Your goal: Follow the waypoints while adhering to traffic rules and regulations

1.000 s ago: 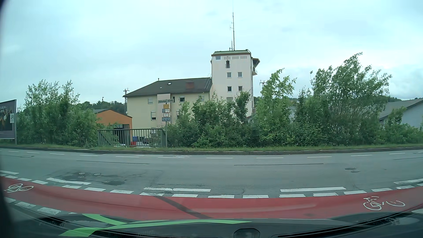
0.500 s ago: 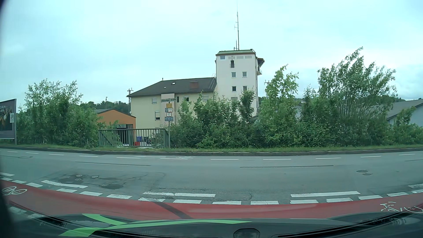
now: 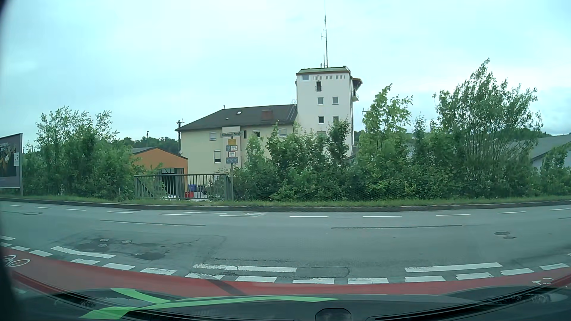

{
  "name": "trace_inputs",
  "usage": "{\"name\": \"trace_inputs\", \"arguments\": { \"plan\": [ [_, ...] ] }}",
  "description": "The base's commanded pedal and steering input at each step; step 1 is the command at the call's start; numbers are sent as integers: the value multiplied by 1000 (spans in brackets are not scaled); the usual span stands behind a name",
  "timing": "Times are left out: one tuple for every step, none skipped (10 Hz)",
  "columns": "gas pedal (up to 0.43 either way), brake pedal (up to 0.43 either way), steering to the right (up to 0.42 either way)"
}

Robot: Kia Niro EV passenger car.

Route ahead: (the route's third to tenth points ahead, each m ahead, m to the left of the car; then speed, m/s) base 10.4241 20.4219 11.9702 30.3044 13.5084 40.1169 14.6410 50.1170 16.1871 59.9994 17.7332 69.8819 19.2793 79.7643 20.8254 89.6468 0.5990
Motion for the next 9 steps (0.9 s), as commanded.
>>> {"name": "trace_inputs", "arguments": {
  "plan": [
    [0, 195, -183],
    [0, 189, -183],
    [0, 183, -182],
    [0, 183, -182],
    [0, 183, -182],
    [0, 177, -182],
    [0, 177, -183],
    [0, 177, -183],
    [0, 177, -183]
  ]
}}
